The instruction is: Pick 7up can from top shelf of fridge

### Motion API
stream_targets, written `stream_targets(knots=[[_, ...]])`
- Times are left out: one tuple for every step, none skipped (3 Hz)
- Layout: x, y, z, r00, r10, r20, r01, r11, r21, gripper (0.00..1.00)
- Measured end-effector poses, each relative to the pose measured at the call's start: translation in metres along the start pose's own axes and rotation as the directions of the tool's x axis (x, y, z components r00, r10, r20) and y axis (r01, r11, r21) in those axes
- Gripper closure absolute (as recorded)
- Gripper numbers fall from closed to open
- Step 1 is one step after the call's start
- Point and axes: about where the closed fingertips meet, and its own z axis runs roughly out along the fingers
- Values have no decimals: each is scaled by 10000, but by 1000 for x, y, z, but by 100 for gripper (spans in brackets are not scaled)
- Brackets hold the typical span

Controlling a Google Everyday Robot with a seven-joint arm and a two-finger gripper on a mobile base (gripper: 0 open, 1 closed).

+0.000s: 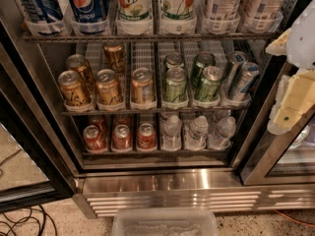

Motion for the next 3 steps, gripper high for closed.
stream_targets(knots=[[-6, 2, 0, 9999, -35, 165, 33, 9999, 150, 0], [-32, 18, 8, 9965, 115, 833, -160, 9984, 540, 0], [-59, 35, 29, 9825, 593, 1766, -765, 9928, 920, 0]])
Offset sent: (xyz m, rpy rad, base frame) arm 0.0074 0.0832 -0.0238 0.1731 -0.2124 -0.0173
